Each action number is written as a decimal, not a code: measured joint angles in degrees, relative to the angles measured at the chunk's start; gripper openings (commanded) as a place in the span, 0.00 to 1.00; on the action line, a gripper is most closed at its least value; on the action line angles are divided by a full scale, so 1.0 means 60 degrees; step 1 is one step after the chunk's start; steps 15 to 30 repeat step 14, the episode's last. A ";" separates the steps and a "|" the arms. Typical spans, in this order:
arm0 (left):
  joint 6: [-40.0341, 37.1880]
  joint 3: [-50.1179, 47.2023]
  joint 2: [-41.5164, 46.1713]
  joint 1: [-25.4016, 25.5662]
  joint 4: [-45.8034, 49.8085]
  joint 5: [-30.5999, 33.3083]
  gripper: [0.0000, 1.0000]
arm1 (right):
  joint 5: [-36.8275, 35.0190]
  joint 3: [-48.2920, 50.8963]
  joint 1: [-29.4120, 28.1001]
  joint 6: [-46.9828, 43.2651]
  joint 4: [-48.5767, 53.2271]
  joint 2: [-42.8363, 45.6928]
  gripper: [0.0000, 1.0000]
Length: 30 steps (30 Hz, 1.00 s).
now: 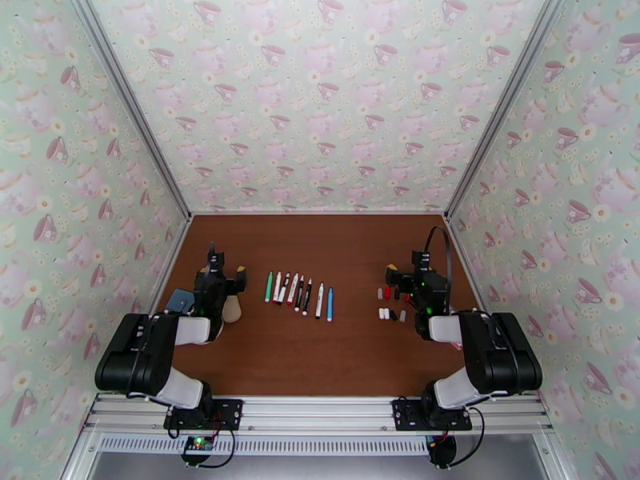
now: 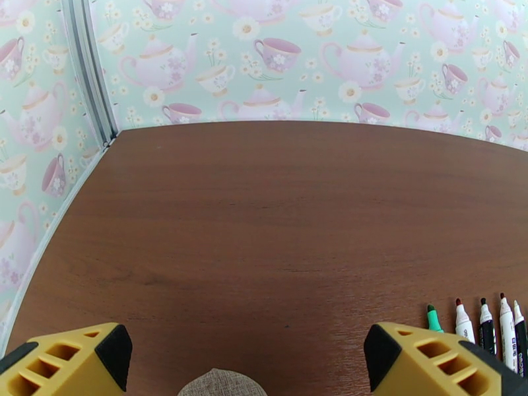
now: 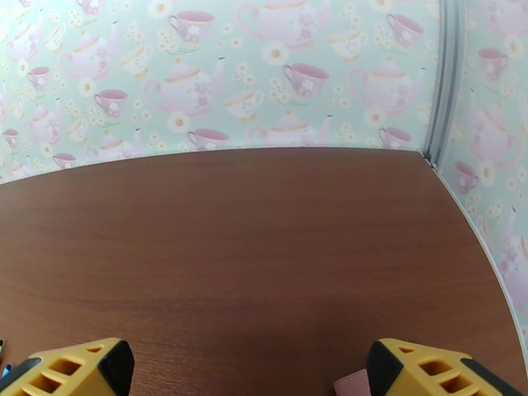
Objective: Open the pen caps
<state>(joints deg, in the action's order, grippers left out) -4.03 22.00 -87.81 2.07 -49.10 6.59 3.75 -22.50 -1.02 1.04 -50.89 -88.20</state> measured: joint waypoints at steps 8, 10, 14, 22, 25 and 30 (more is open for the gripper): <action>0.0000 0.0000 0.0000 0.0000 0.0000 0.0000 1.00 | -0.0532 0.0000 -0.0007 0.0036 0.0004 0.0000 1.00; 0.0000 0.0000 0.0000 0.0000 0.0000 0.0000 1.00 | -0.0590 0.0000 -0.0007 0.0036 0.0000 0.0000 1.00; 0.0004 0.0000 0.0000 0.0000 0.0004 0.0000 1.00 | -0.0594 0.0000 -0.0007 0.0036 0.0004 0.0000 1.00; 0.0004 0.0000 0.0000 0.0000 0.0004 0.0000 1.00 | -0.0594 0.0000 -0.0007 0.0036 0.0004 0.0000 1.00; 0.0004 0.0000 0.0000 0.0000 0.0004 0.0000 1.00 | -0.0594 0.0000 -0.0007 0.0036 0.0004 0.0000 1.00; 0.0004 0.0000 0.0000 0.0000 0.0004 0.0000 1.00 | -0.0594 0.0000 -0.0007 0.0036 0.0004 0.0000 1.00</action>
